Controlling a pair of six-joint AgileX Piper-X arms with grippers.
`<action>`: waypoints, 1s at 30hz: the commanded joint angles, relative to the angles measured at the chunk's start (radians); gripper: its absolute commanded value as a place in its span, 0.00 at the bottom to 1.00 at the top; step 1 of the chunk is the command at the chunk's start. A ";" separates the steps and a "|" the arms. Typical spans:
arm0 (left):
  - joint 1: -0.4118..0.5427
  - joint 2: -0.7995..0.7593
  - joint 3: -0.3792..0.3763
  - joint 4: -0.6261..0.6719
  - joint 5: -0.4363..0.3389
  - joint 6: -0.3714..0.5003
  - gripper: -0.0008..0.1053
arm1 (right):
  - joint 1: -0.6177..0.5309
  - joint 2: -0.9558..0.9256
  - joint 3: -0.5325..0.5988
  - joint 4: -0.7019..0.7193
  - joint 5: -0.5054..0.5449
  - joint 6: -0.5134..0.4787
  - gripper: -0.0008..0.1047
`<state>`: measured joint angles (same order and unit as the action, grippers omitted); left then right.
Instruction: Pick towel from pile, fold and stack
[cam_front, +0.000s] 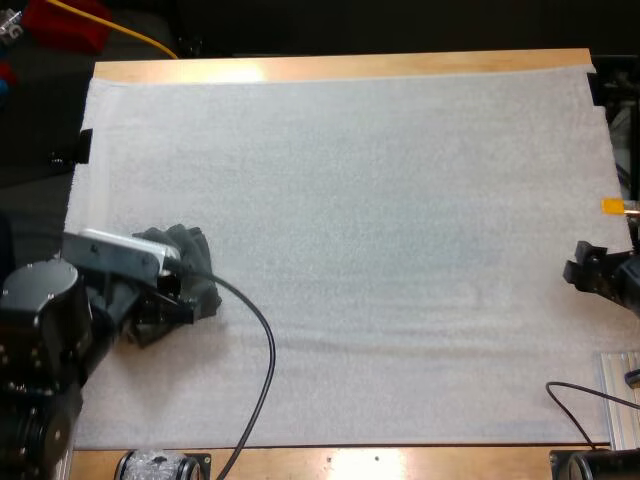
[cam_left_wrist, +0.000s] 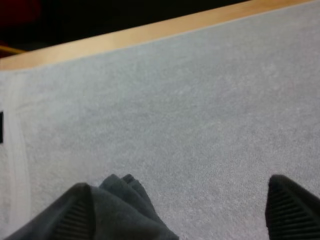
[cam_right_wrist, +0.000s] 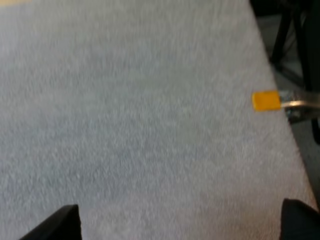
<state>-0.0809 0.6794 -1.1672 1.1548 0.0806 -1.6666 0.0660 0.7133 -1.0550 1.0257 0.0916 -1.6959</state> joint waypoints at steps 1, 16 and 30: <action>-0.006 -0.020 -0.007 0.005 -0.024 0.003 0.65 | -0.005 -0.025 -0.007 0.006 0.011 -0.013 0.72; -0.006 -0.373 -0.007 0.081 -0.051 0.011 0.65 | -0.005 -0.337 -0.007 0.016 0.008 -0.013 0.72; -0.006 -0.619 -0.009 0.242 -0.056 0.027 0.65 | -0.005 -0.575 -0.007 0.132 0.008 -0.010 0.72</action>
<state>-0.0822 0.0639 -1.1715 1.3925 0.0352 -1.6407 0.0660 0.1492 -1.0550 1.1499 0.0991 -1.6959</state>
